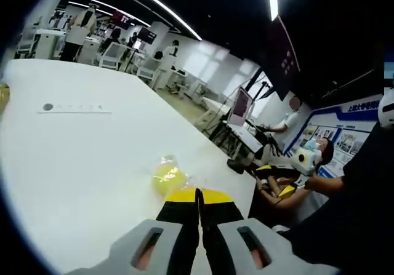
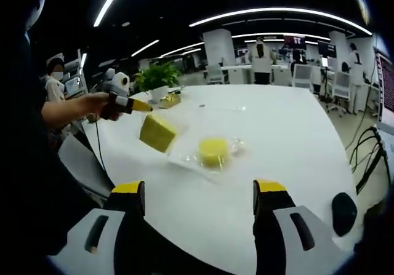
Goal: Compare the silicone blocks by pressing each to a similar depth, holding the contact briefly, and releasing to observe deformation and rebound differences across the visible hardness samples.
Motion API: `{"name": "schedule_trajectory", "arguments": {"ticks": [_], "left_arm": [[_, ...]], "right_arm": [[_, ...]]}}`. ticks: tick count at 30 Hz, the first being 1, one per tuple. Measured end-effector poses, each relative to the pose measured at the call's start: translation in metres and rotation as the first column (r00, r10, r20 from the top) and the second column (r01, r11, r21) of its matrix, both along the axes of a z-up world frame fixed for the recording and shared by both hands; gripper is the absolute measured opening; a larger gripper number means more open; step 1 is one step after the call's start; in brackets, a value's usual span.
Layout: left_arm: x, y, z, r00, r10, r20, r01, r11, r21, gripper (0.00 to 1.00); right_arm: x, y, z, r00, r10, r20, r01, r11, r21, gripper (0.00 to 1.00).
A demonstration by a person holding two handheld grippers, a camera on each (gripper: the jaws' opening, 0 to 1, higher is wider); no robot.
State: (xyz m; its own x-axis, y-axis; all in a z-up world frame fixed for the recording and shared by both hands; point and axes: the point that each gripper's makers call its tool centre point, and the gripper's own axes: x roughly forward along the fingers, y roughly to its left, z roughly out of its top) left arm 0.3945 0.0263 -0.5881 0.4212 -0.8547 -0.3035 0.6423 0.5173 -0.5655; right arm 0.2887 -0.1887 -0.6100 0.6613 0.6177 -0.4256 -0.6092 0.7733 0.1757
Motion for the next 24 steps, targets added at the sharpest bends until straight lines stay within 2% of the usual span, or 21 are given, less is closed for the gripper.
{"name": "schedule_trajectory", "arguments": {"ticks": [3,5,6,7,9,10,14,17,19,24], "left_arm": [[0.010,0.008,-0.009,0.999,0.040,-0.028,-0.040,0.999,0.002,0.00],[0.015,0.011,-0.014,0.998,0.057,-0.028,-0.056,0.998,0.013,0.00],[0.019,0.012,-0.012,0.996,0.079,-0.036,-0.080,0.996,-0.025,0.00],[0.021,0.014,-0.011,0.993,0.097,-0.068,-0.100,0.994,-0.052,0.00],[0.032,0.024,-0.016,0.990,0.130,-0.048,-0.132,0.991,-0.026,0.00],[0.039,0.031,-0.017,0.985,0.165,-0.055,-0.167,0.986,-0.022,0.00],[0.054,0.046,-0.027,0.978,0.203,-0.037,-0.202,0.978,0.044,0.00],[0.066,0.053,-0.032,0.967,0.245,-0.074,-0.243,0.970,0.025,0.00],[0.074,0.060,-0.037,0.957,0.280,-0.079,-0.278,0.960,0.036,0.00],[0.088,0.065,-0.051,0.953,0.291,-0.090,-0.286,0.956,0.062,0.00]], "right_arm": [[-0.001,-0.001,0.000,1.000,0.000,-0.001,0.000,1.000,-0.006,0.65],[-0.002,-0.003,0.000,1.000,-0.003,-0.002,0.003,1.000,-0.008,0.65],[-0.002,-0.004,0.000,1.000,-0.006,0.000,0.006,1.000,-0.006,0.65],[-0.002,-0.006,0.001,1.000,-0.015,0.002,0.015,1.000,-0.001,0.65],[-0.002,-0.008,0.003,1.000,-0.022,0.006,0.022,1.000,0.000,0.65],[-0.001,-0.009,0.003,1.000,-0.025,0.007,0.025,1.000,-0.001,0.65],[-0.003,-0.011,0.004,0.999,-0.034,0.011,0.034,0.999,0.001,0.64],[-0.004,-0.013,0.004,0.999,-0.036,0.009,0.036,0.999,-0.002,0.64],[-0.006,-0.014,0.003,0.999,-0.040,0.009,0.040,0.999,-0.004,0.63],[-0.008,-0.013,0.003,0.999,-0.043,0.005,0.044,0.999,-0.005,0.63]]}}
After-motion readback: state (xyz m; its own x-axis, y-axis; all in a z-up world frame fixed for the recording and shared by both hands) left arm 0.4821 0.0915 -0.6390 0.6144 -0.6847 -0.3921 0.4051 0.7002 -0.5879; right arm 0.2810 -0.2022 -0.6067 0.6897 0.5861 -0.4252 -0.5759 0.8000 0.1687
